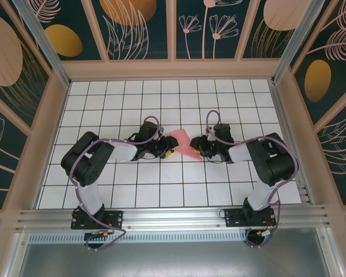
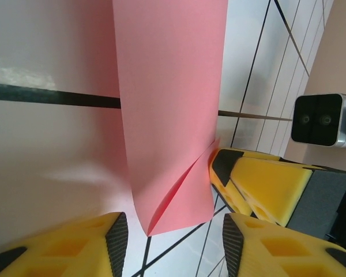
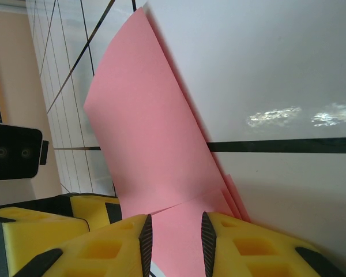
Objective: Fold a paper plane with a square sheet of paper (pick it up from the middle)
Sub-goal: Fold the wing for the fifth time at the center of the table.
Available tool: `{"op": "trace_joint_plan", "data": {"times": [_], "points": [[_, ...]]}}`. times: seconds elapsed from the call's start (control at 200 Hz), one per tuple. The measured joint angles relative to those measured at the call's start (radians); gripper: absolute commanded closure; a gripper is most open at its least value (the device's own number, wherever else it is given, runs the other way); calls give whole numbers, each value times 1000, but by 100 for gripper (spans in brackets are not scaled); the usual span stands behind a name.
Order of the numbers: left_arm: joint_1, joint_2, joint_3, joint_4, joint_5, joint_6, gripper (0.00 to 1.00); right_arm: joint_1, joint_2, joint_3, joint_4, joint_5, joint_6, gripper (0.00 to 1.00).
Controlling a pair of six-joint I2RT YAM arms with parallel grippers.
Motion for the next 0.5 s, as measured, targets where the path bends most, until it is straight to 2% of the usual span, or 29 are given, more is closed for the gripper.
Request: {"op": "trace_joint_plan", "data": {"times": [0.255, 0.315, 0.455, 0.5], "points": [[0, 19, 0, 60, 39, -35, 72, 0, 0, 0, 15, -8, 7, 60], [0, 23, 0, 72, 45, -40, 79, 0, 0, 0, 19, -11, 7, 58], [-2, 28, 0, 92, 48, -57, 96, 0, -18, -5, 39, -14, -6, 44], [-3, 28, 0, 97, 49, -53, 99, 0, -37, -15, 53, -14, -30, 39]]}}
